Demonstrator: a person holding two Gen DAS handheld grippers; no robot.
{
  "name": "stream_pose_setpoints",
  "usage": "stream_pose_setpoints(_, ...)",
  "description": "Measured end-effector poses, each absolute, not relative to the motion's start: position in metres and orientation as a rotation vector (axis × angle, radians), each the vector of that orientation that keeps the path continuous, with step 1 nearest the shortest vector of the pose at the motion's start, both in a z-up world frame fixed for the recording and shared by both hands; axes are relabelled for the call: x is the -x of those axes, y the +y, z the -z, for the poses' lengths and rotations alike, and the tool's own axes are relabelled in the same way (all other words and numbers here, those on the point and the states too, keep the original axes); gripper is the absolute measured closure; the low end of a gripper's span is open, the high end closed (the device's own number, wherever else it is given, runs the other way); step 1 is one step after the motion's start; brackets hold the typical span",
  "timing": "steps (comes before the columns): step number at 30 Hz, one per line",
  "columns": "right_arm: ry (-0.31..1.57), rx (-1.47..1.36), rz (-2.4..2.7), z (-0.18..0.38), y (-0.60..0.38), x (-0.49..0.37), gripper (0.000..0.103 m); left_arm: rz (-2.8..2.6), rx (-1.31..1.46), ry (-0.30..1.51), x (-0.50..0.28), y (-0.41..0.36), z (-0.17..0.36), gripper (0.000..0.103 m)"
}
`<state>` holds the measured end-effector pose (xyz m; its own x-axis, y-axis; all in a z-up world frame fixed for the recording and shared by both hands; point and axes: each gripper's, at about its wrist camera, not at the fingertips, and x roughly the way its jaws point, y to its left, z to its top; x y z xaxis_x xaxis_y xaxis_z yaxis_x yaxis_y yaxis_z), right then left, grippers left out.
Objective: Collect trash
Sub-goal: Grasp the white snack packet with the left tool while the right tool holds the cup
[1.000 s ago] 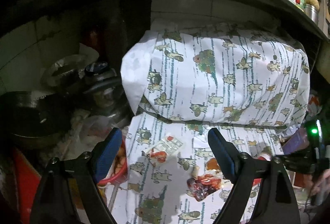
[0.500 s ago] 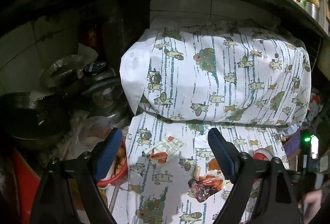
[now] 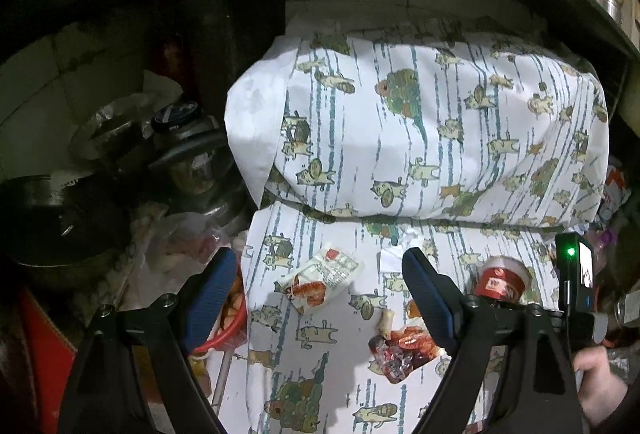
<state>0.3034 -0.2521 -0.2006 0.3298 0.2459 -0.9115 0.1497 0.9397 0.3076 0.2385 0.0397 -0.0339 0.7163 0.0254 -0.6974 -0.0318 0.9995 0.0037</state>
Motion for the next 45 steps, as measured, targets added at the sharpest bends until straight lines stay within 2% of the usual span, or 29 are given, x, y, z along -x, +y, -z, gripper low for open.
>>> stream_pose_setpoints(3, 1.272, -0.261, -0.109, 0.196, -0.245, -0.306, 0.032, -0.034, 0.007, 0.794, -0.244, 0.041, 0.04, 0.017)
stream_pose_setpoints(6, 1.349, -0.17, -0.163, 0.188, -0.243, -0.302, 0.034, -0.046, 0.013, 0.835, -0.255, 0.043, 0.05, 0.017)
stream_pose_setpoints(12, 1.304, 0.073, -0.253, 0.162, -0.239, -0.28, 0.036, 0.01, 0.02, 0.994, -0.277, 0.03, 0.084, 0.017)
stream_pose_setpoints(15, 1.327, 0.064, -0.243, 0.17, -0.249, -0.279, 0.032, -0.011, 0.061, 1.114, -0.288, 0.023, 0.11, 0.017)
stream_pose_setpoints(19, 1.391, -0.023, -0.166, 0.19, -0.268, -0.287, 0.029, -0.054, 0.13, 1.109, -0.306, 0.034, 0.12, 0.017)
stream_pose_setpoints(23, 1.393, -0.034, -0.165, 0.197, -0.273, -0.29, 0.03, -0.031, -0.029, 1.048, -0.335, 0.031, 0.125, 0.017)
stream_pose_setpoints(26, 1.393, -0.009, -0.177, 0.197, -0.269, -0.289, 0.035, 0.005, -0.14, 1.134, -0.36, 0.024, 0.153, 0.017)
stream_pose_setpoints(36, 1.381, -0.032, -0.209, 0.186, -0.27, -0.288, 0.035, 0.053, -0.139, 1.255, -0.395, 0.039, 0.225, 0.017)
stream_pose_setpoints(44, 1.348, -0.038, -0.283, 0.172, -0.271, -0.282, 0.035, 0.117, -0.141, 1.256, -0.384, 0.038, 0.229, 0.017)
stream_pose_setpoints(45, 1.339, -0.029, -0.267, 0.17, -0.273, -0.282, 0.035, 0.124, -0.146, 1.26, -0.381, 0.036, 0.229, 0.019)
